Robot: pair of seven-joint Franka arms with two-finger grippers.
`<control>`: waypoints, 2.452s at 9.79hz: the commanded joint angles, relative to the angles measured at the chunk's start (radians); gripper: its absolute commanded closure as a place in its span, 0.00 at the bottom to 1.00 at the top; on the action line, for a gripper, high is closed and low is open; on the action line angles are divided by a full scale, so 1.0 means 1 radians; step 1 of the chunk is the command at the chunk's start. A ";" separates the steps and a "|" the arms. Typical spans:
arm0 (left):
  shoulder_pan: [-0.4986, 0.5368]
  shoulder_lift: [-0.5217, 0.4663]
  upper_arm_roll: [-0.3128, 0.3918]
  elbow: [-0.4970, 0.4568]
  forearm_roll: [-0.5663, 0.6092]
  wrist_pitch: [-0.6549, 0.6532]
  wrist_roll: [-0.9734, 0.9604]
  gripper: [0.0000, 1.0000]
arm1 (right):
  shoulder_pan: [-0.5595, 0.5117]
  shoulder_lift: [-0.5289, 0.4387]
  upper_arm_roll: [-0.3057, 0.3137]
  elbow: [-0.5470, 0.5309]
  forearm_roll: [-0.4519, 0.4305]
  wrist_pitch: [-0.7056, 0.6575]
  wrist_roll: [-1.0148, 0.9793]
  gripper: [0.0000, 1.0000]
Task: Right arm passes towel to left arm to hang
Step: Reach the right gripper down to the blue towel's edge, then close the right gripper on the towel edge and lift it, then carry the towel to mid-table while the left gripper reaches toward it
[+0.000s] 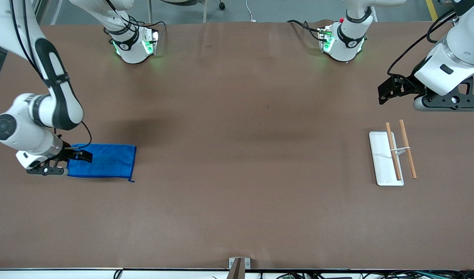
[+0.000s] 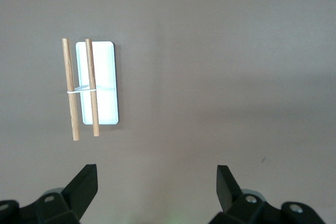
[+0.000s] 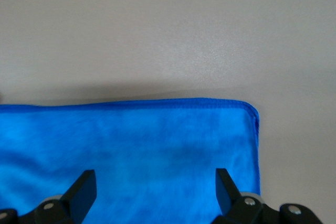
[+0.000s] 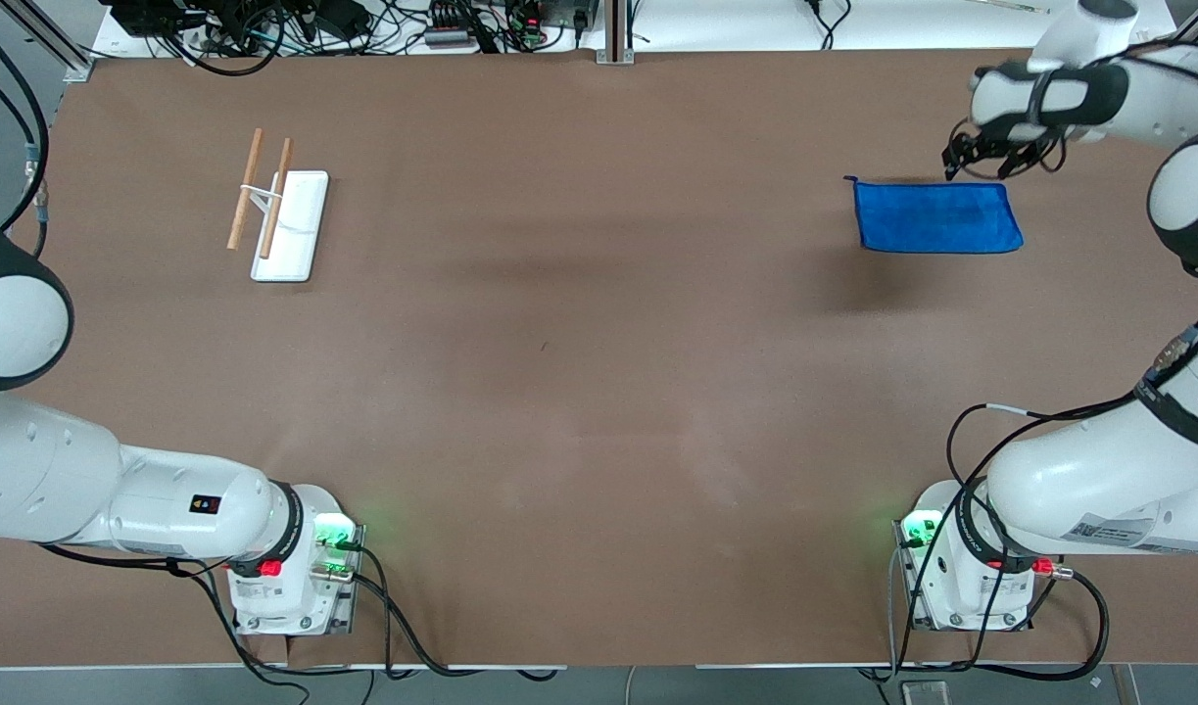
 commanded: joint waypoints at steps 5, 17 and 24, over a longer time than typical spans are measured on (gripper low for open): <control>-0.004 0.019 -0.001 -0.011 0.004 0.000 -0.015 0.00 | -0.005 0.053 0.014 -0.081 -0.012 0.125 -0.025 0.32; 0.011 0.019 -0.001 -0.002 -0.025 -0.001 0.011 0.00 | -0.022 -0.095 0.075 0.119 0.011 -0.302 -0.125 1.00; 0.007 0.031 0.000 0.033 -0.240 -0.004 0.058 0.04 | 0.012 -0.163 0.268 0.243 0.523 -0.535 -0.088 1.00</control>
